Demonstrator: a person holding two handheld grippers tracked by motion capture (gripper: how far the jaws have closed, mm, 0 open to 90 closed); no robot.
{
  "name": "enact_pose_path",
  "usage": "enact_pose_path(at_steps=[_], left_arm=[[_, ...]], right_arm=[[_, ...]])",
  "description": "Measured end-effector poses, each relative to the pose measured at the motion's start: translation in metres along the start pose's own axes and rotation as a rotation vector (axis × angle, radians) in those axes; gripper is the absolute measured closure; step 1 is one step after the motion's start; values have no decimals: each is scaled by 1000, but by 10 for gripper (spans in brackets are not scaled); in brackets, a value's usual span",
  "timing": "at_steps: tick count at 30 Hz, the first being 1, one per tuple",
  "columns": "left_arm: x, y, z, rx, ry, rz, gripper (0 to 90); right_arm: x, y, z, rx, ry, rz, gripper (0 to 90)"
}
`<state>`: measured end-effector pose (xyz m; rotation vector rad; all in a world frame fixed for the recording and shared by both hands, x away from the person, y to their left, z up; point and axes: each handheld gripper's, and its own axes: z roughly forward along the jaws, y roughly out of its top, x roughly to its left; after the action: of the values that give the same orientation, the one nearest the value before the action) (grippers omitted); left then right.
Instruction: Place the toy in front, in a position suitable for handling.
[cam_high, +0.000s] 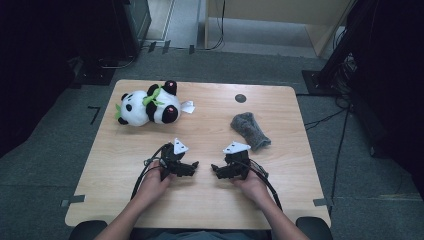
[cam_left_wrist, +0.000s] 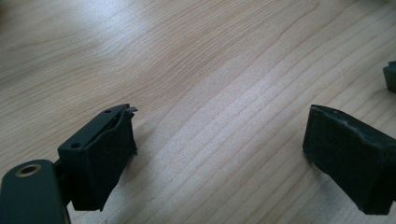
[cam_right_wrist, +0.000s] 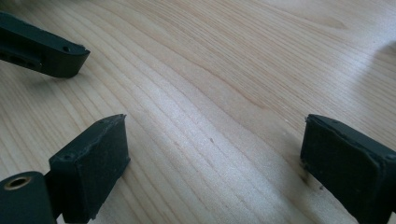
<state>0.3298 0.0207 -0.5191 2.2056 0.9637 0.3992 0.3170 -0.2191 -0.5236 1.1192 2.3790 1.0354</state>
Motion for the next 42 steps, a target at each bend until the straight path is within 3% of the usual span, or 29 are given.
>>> enact_pose_path(at_steps=[21, 25, 27, 34, 42], left_arm=[[0, 1, 1, -2, -10, 11, 88], [0, 0, 0, -7, -15, 15, 101], [1, 0, -1, -16, -20, 17, 151], [2, 0, -1, -17, -23, 21, 155], [6, 1, -2, -5, -32, 1, 157]], right_arm=[[1, 0, 0, 1, -6, 6, 71], [1, 0, 0, 1, -6, 6, 74], [0, 0, 0, -2, -9, 8, 79], [0, 0, 0, -3, -25, 26, 80], [-1, 0, 0, -3, -21, 21, 82]])
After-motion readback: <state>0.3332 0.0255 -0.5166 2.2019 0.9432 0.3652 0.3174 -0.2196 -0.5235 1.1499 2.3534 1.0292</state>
